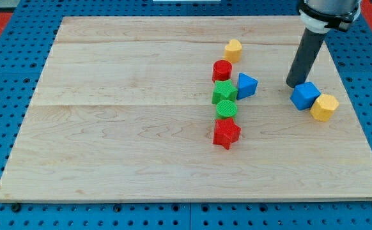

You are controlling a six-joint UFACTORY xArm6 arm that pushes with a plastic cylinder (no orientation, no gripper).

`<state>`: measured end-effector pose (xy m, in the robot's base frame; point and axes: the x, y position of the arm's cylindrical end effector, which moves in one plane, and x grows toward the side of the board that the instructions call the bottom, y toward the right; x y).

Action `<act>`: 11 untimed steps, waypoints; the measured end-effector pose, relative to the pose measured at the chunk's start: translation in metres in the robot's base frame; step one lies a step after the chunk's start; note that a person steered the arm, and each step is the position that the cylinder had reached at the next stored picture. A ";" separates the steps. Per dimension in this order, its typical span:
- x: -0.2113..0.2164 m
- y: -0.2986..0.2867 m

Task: Move the blue cube to the right of the green circle

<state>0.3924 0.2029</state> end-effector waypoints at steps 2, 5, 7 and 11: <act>0.095 0.054; 0.058 0.055; 0.045 -0.005; 0.078 -0.052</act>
